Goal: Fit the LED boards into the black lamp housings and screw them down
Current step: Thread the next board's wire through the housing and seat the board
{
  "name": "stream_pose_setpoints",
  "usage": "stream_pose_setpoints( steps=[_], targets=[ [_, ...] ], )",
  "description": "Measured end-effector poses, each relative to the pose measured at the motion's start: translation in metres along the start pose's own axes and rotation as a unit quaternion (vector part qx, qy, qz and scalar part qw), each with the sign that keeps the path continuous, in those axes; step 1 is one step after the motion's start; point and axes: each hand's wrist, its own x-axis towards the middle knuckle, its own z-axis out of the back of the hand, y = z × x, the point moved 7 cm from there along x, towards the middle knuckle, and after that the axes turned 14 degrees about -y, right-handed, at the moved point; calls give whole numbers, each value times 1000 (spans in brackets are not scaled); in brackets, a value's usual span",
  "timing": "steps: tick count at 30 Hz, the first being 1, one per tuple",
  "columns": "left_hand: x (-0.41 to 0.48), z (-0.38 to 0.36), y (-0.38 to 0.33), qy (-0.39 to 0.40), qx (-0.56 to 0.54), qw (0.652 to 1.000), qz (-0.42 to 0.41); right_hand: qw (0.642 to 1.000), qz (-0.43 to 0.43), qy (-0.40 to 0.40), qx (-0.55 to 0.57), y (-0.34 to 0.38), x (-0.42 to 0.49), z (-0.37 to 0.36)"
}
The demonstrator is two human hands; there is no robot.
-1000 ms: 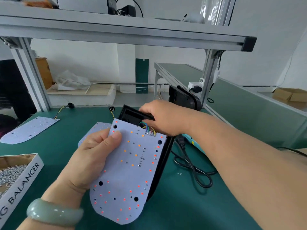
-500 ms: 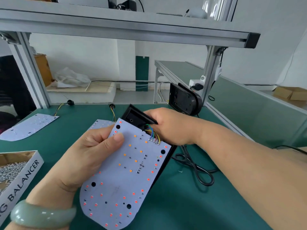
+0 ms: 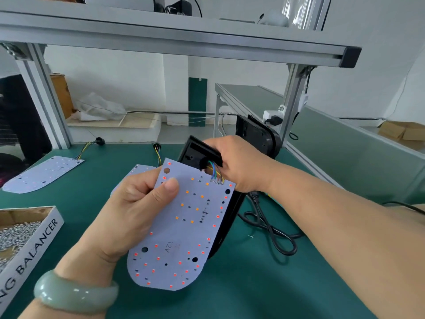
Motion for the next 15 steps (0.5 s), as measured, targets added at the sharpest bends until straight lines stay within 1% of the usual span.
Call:
stream_pose_setpoints(
  steps=[4, 5, 7, 9, 10, 13, 15],
  targets=[
    [3, 5, 1, 4, 50, 998, -23, 1000, 0, -14, 20, -2, -3, -1],
    [4, 7, 0, -5, 65, 997, -36, 1000, -9, -19, 23, -4, -3, -1],
    [9, 15, -5, -59, 103, 990, -82, 999, -37, -26, 31, -7, -2, 0],
    [9, 22, -15, -123, 133, 975, -126, 998, -57, -23, 29, -9, -1, 1],
    [8, 23, -19, -142, 148, 968, -146, 998, -62, -16, 23, -10, 0, 1],
    [2, 21, -31, -169, 227, 933, -222, 998, -61, -7, -14, -11, 1, 0],
    [0, 17, -36, -176, 284, 902, -274, 997, -45, -50, -45, -10, 1, 6]
  ],
)
